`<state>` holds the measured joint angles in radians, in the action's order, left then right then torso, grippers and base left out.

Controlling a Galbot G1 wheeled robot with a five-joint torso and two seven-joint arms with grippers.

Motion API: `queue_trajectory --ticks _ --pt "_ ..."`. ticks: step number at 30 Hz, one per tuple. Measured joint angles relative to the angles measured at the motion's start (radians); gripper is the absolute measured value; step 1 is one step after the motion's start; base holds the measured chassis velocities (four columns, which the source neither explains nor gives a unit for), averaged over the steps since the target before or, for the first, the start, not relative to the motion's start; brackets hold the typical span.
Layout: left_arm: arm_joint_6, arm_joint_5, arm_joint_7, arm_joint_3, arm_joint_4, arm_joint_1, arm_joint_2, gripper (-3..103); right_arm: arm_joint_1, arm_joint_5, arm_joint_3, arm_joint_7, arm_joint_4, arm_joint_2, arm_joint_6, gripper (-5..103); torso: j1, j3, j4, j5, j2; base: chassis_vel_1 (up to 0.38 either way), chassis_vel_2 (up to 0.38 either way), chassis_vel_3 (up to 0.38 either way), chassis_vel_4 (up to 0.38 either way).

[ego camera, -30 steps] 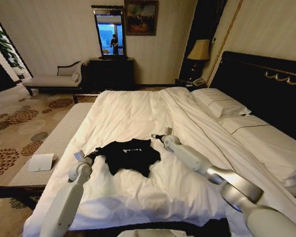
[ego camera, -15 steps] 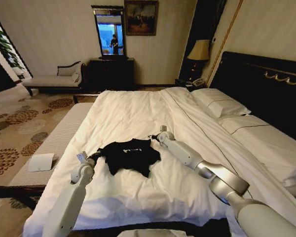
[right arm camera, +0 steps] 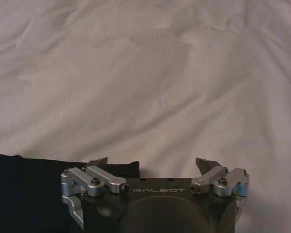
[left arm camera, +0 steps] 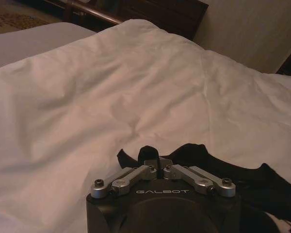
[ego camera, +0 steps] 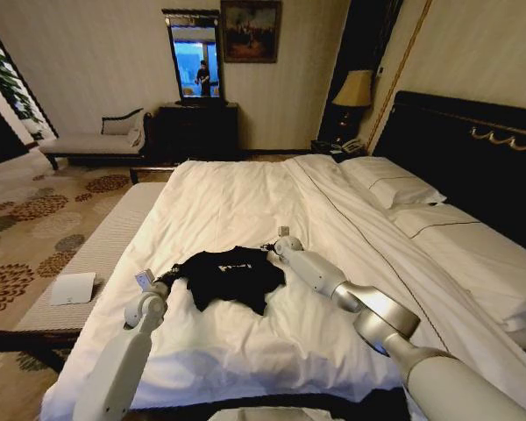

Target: Fold the clothes on the bed.

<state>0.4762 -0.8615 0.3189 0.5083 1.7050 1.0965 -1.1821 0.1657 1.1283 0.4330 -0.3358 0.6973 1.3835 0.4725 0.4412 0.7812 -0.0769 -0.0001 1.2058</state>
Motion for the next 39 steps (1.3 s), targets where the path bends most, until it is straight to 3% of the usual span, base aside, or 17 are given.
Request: queue_trajectory --ticks 7,8,10,11,14,17,22,24,25,31,39 --pt "0.009 -0.004 0.002 -0.003 0.012 -0.003 -0.001 1 -0.003 -0.024 -0.002 0.010 -0.019 0.017 0.034 73 0.000 0.000 -0.0002 0.0001 0.000 0.000 0.000 0.000 0.000" --pt "0.009 -0.004 0.002 -0.003 0.010 -0.004 -0.002 1 -0.001 -0.025 -0.002 0.009 -0.020 0.020 0.035 73 0.000 0.000 -0.0002 0.0001 0.000 0.000 0.000 0.000 0.000" --pt "0.009 -0.003 0.002 -0.004 0.004 -0.006 -0.002 1 0.003 -0.024 -0.003 0.009 -0.018 0.023 0.037 62 0.000 0.000 -0.0001 0.0001 0.000 0.000 0.000 0.000 0.000" --pt "0.009 -0.003 0.002 -0.004 0.004 -0.006 -0.002 1 0.003 -0.024 -0.003 0.009 -0.018 0.023 0.037 62 0.000 0.000 -0.0001 0.0001 0.000 0.000 0.000 0.000 0.000" --pt "0.009 -0.002 0.002 -0.004 -0.005 -0.010 0.001 1 0.010 -0.011 -0.003 0.012 0.012 0.020 0.043 46 0.000 0.000 -0.0002 0.0001 0.000 0.000 0.000 0.000 0.000" --pt "0.009 -0.002 0.002 -0.004 -0.013 -0.014 0.003 1 0.016 0.007 0.000 0.014 0.042 0.013 0.053 40 0.000 0.000 -0.0001 0.0000 0.000 0.000 0.000 0.000 0.000" --pt "0.009 -0.001 0.002 -0.006 -0.027 -0.027 0.006 1 0.023 0.015 0.006 0.022 0.079 0.001 0.064 19 0.000 0.000 -0.0001 0.0001 0.000 0.000 0.000 0.000 0.000" --pt "0.009 0.000 0.002 -0.006 -0.030 -0.029 0.005 1 0.025 0.015 0.007 0.022 0.081 -0.001 0.064 19 0.000 0.000 -0.0002 0.0001 0.000 0.000 0.000 0.000 0.000" --pt "0.009 0.000 0.002 -0.007 -0.031 -0.031 0.005 1 0.025 0.015 0.007 0.022 0.083 -0.004 0.064 8 0.000 0.000 -0.0002 0.0001 0.000 0.000 0.000 0.000 0.000" --pt "0.008 0.001 0.002 -0.010 -0.036 -0.034 0.005 1 0.032 0.011 0.012 0.026 0.105 -0.027 0.055 0 0.000 0.000 -0.0001 0.0001 0.000 0.000 0.000 0.000 0.000" --pt "-0.016 -0.028 0.003 -0.021 -0.036 -0.071 0.028 1 0.060 0.038 -0.023 0.078 0.259 -0.109 -0.088 0 0.000 0.000 0.0001 0.0002 0.000 0.000 0.000 0.000 0.000"
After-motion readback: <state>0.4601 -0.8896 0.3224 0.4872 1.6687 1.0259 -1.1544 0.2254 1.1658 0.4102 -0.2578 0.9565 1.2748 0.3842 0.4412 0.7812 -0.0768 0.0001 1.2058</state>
